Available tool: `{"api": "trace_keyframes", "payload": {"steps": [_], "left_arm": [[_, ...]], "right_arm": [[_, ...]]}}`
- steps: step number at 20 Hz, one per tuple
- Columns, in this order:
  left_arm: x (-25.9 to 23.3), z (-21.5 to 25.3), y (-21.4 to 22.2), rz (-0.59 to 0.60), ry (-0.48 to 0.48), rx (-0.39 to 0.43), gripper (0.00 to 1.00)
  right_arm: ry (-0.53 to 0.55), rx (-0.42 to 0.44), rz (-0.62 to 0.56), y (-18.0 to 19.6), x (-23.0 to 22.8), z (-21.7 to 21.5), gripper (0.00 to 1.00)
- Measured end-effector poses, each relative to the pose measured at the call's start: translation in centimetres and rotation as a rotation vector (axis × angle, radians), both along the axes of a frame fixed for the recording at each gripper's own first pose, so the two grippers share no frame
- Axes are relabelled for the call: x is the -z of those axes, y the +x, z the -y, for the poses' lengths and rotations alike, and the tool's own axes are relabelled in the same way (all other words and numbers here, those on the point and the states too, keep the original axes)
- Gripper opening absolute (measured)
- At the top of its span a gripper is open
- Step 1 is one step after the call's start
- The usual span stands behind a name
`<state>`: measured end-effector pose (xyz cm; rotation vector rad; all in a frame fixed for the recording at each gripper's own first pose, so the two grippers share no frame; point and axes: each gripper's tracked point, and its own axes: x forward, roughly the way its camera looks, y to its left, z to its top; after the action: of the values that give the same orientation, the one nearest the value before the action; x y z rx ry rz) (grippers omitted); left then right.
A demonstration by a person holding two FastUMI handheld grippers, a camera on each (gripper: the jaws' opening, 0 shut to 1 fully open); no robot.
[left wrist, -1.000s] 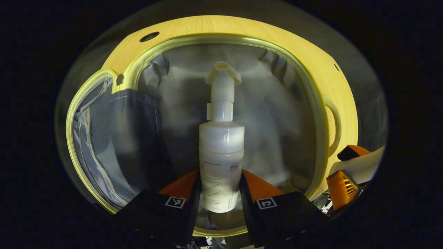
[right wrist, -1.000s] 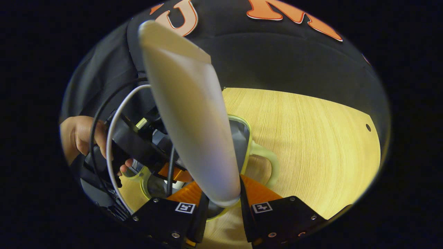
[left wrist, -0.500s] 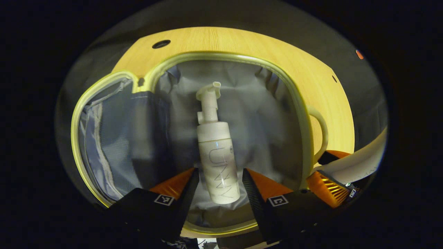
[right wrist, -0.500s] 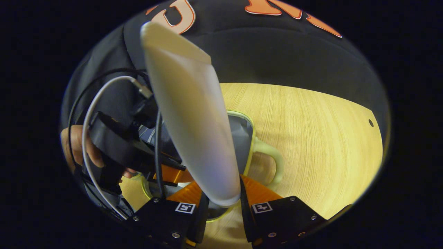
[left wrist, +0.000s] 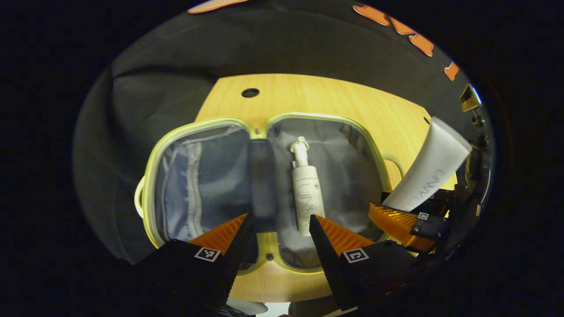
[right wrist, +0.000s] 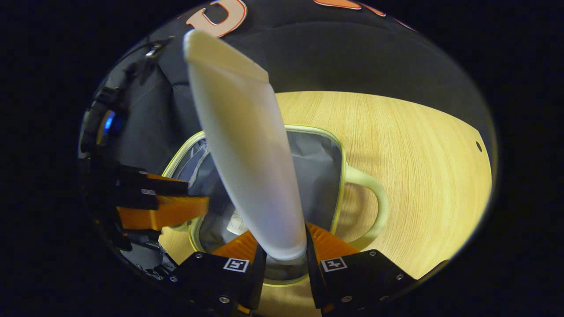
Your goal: First open the suitcase, pack the skin care products into it, and then close the suitcase.
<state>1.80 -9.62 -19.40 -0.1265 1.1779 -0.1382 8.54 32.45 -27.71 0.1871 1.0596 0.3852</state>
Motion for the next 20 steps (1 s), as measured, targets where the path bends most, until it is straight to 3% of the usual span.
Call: {"api": "trace_keyframes", "payload": {"steps": [3,4,5,9,12,13,16,17,18,20], "left_arm": [[-2.4,-2.3,-1.0,0.048,0.025,-0.038,0.85],[-3.1,-2.7,-1.3,0.056,0.028,-0.048,0.86],[-3.7,-3.3,-2.0,0.062,0.023,-0.056,0.86],[-3.4,-4.7,-3.2,0.061,0.007,-0.103,0.85],[-2.9,-5.3,-3.8,0.053,-0.011,-0.13,0.86],[-2.8,-5.5,-3.9,0.054,-0.011,-0.133,0.86],[-2.9,-6.3,-4.1,0.054,-0.004,-0.153,0.86],[-3.0,-6.6,-4.3,0.049,-0.005,-0.167,0.86],[-3.1,-6.8,-4.3,0.044,-0.011,-0.179,0.86],[-3.0,-7.5,-4.6,0.029,-0.015,-0.212,0.86]], "right_arm": [[-0.013,0.018,-0.053,0.2,0.7,-0.3,0.45],[-0.025,0.02,-0.086,0.2,1.3,-0.6,0.41],[-0.037,0.019,-0.117,0.0,1.7,-0.7,0.45],[-0.058,0.06,-0.192,0.2,3.7,-1.4,0.46],[-0.066,0.084,-0.205,0.6,4.3,-1.5,0.41],[-0.075,0.092,-0.209,0.6,4.4,-1.5,0.45],[-0.106,0.105,-0.213,0.4,5.1,-1.6,0.45],[-0.119,0.104,-0.206,0.3,5.3,-1.5,0.4],[-0.126,0.101,-0.196,0.2,5.4,-1.7,0.45],[-0.138,0.088,-0.205,-0.5,5.6,-1.8,0.46]]}}
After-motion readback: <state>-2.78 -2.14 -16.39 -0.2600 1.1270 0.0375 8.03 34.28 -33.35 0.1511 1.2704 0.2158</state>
